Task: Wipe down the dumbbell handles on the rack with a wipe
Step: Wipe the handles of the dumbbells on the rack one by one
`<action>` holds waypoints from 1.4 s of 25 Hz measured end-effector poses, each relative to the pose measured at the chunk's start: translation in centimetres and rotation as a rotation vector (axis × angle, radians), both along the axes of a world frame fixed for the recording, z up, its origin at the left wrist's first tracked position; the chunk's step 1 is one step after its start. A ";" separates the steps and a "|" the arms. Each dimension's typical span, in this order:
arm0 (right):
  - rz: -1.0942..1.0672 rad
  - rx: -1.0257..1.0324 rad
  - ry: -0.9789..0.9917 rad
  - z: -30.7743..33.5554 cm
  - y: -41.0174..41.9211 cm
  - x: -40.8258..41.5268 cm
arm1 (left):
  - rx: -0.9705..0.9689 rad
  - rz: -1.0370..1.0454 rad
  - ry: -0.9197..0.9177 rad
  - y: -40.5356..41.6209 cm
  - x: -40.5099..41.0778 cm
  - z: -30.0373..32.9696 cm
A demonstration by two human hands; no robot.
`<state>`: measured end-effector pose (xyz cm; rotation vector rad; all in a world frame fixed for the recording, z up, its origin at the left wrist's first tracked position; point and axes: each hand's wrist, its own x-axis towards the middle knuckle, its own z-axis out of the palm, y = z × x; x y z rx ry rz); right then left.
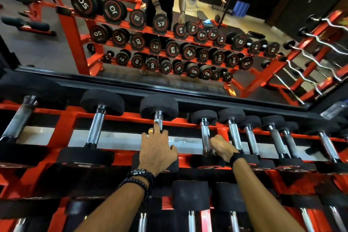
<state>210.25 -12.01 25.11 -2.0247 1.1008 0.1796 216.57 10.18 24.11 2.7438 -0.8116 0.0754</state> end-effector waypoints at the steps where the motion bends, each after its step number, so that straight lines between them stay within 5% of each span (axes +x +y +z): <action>1: 0.030 -0.049 0.015 -0.2 0.0 0.0 | 0.002 0.005 -0.005 -0.1 0.0 0.2; 14: 0.039 -0.199 0.028 -0.6 -0.1 -0.5 | 0.007 0.003 0.002 -0.1 0.1 0.0; 17: 0.102 -0.386 0.011 -0.7 0.4 -0.8 | -0.017 -0.001 0.006 -0.1 0.3 0.0; 28: -0.105 -0.603 -0.574 -4.1 4.9 -3.5 | -0.114 -0.021 0.023 0.1 0.1 -0.1; 35: -0.137 -0.563 -0.627 -5.1 4.0 -3.8 | -0.176 0.005 0.025 0.1 -0.1 -0.4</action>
